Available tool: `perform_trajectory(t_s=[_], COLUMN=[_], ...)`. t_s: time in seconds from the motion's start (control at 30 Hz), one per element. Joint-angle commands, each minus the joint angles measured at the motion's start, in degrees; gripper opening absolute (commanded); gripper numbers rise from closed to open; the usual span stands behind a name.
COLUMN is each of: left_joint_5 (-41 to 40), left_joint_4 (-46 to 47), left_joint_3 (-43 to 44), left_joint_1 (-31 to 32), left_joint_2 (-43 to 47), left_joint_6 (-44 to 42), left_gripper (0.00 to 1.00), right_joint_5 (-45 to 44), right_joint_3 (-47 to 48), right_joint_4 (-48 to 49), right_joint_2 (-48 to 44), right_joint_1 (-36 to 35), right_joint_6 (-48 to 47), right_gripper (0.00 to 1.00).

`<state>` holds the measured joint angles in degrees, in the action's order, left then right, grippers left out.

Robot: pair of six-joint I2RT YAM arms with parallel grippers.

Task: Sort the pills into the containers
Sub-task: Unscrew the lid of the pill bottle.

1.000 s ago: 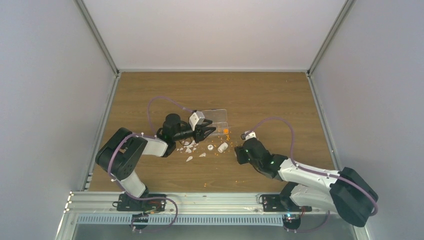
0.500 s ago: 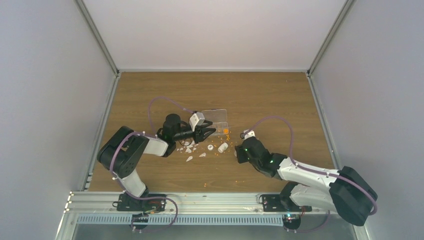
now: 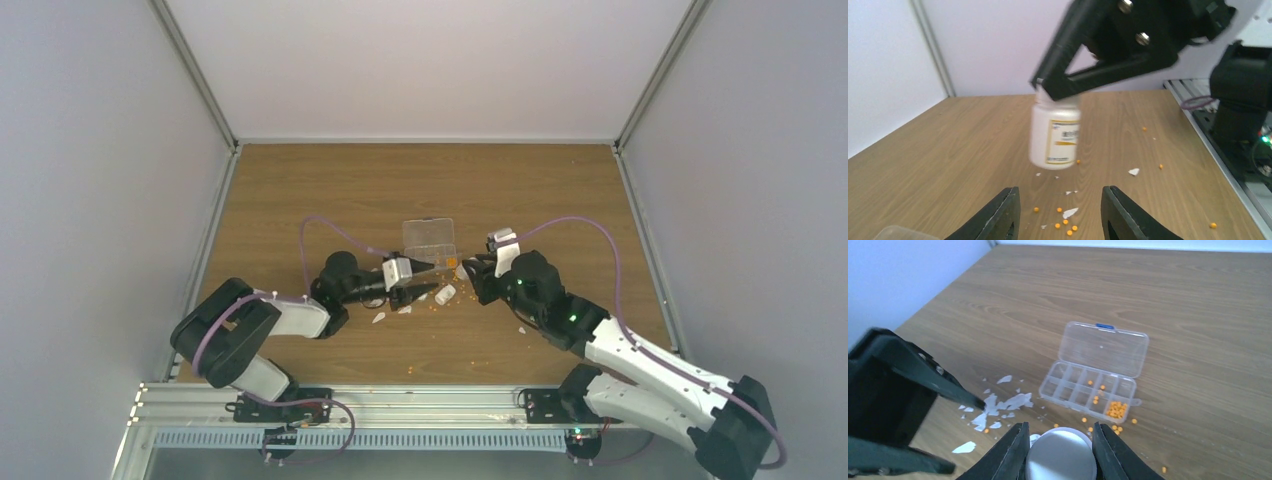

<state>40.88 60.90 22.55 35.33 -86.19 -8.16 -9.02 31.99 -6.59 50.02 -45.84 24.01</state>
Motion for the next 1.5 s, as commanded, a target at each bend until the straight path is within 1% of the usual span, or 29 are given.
perform_trajectory(t_s=[0.0,0.17,0.27,0.37,0.43,0.6,0.83,0.9,1.1,1.2,1.37,1.47], left_joint_5=[-1.31,-2.22,-1.72,-5.55,-6.58,-4.48,-3.07,-3.06,-3.20,-2.79,-1.08,0.57], left_joint_4=[6.08,5.56,5.30,3.18,3.22,3.61,1.91,0.90,-0.89,-1.47,-2.57,-6.04], left_joint_3=[-1.68,0.17,0.93,2.83,3.04,3.97,5.91,6.54,7.62,8.29,8.67,8.56], left_joint_1=[3.57,5.73,6.32,6.84,6.92,7.22,8.23,8.56,8.61,8.61,8.61,8.25], left_joint_2=[-1.43,-3.50,-3.83,-4.46,-4.72,-5.26,-6.99,-7.45,-8.08,-8.78,-9.15,-8.01], left_joint_6=[-6.93,-7.62,-7.63,-7.26,-7.05,-5.70,-6.46,-7.02,-7.74,-7.89,-9.04,-11.38], left_gripper=[0.97,0.99,0.99,0.99,0.99,0.99,0.99,0.97,0.83,0.79,0.75,0.74], right_joint_5=[8.70,15.09,16.94,18.74,19.50,20.43,20.74,21.01,21.59,22.45,24.69,26.99], right_joint_3=[2.80,4.20,4.13,4.22,4.07,4.21,4.97,5.05,5.53,5.61,5.43,4.71], right_joint_4=[-2.67,-3.15,-2.97,-2.80,-2.60,-1.96,-1.13,-0.89,-1.09,-0.79,0.04,1.06], right_joint_2=[-0.03,-0.38,-0.01,0.78,1.11,1.95,3.09,3.62,3.41,2.99,2.93,2.58], right_joint_1=[1.62,2.80,2.93,2.95,2.98,2.96,3.13,3.30,3.97,4.63,5.60,6.17], right_joint_6=[-3.81,-4.54,-4.67,-4.84,-5.00,-5.43,-6.37,-6.54,-7.13,-7.39,-8.08,-9.10], right_gripper=[0.53,0.53,0.54,0.54,0.54,0.54,0.54,0.54,0.54,0.54,0.54,0.54])
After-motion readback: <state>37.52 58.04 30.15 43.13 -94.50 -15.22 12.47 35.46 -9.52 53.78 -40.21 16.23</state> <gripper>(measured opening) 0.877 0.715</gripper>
